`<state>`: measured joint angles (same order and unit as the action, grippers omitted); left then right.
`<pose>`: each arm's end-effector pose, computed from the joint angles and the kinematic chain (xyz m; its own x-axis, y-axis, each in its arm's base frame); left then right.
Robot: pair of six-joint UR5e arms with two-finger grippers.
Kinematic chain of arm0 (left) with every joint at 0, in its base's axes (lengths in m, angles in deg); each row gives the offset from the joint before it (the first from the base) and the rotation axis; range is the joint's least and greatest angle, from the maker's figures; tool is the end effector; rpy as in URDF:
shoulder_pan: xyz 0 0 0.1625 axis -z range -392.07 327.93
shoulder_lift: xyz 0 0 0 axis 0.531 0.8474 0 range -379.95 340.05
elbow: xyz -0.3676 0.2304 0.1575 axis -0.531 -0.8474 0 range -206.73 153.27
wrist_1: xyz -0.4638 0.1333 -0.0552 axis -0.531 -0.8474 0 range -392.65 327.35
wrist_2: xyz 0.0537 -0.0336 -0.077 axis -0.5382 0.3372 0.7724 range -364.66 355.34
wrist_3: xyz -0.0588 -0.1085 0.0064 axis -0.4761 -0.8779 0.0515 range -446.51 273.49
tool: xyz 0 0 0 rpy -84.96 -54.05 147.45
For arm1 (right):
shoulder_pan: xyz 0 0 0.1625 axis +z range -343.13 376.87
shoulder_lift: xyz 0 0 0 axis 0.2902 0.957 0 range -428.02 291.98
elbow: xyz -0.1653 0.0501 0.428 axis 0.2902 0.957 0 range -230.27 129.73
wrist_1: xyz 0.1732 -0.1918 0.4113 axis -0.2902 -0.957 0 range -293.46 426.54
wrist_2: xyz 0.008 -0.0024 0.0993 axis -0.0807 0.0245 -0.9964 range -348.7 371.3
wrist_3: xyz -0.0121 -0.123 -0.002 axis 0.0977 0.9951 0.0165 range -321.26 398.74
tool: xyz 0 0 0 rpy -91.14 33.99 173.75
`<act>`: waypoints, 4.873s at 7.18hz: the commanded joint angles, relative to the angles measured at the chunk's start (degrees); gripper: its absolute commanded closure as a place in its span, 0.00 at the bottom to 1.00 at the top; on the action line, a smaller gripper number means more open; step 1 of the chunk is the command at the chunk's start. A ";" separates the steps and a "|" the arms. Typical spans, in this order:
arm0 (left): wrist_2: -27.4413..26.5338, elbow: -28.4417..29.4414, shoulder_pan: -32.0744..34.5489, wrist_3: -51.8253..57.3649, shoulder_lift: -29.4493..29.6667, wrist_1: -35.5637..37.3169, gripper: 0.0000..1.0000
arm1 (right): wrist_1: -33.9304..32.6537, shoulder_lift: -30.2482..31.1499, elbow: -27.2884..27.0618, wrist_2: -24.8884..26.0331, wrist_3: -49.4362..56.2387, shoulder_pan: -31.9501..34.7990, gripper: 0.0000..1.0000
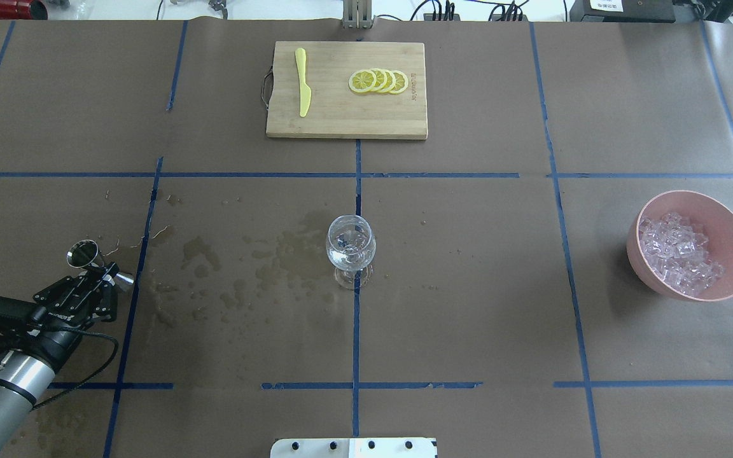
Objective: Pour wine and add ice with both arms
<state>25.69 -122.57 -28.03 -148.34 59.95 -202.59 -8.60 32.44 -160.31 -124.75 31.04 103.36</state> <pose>0.4520 -0.2724 0.5705 0.6280 0.1948 -0.7534 0.6503 0.4004 0.6456 0.0134 -0.5048 0.5755 0.6759 -0.2149 0.7050 -0.0352 0.9460 0.3221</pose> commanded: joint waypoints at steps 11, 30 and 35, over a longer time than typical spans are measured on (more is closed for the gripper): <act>56.53 -13.59 19.75 45.21 7.96 -3.42 1.00 | 0.00 0.00 0.00 0.00 -0.12 0.00 0.00; 61.85 -18.42 20.57 45.39 34.00 48.30 1.00 | 0.00 0.26 0.18 0.09 -0.12 0.00 0.00; 61.77 -19.48 20.22 46.69 35.41 57.43 1.00 | 0.00 0.26 0.26 0.09 -0.12 0.00 0.00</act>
<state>87.48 -142.00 -7.76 -102.58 95.22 -146.67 -8.61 32.70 -160.08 -124.66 30.92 103.36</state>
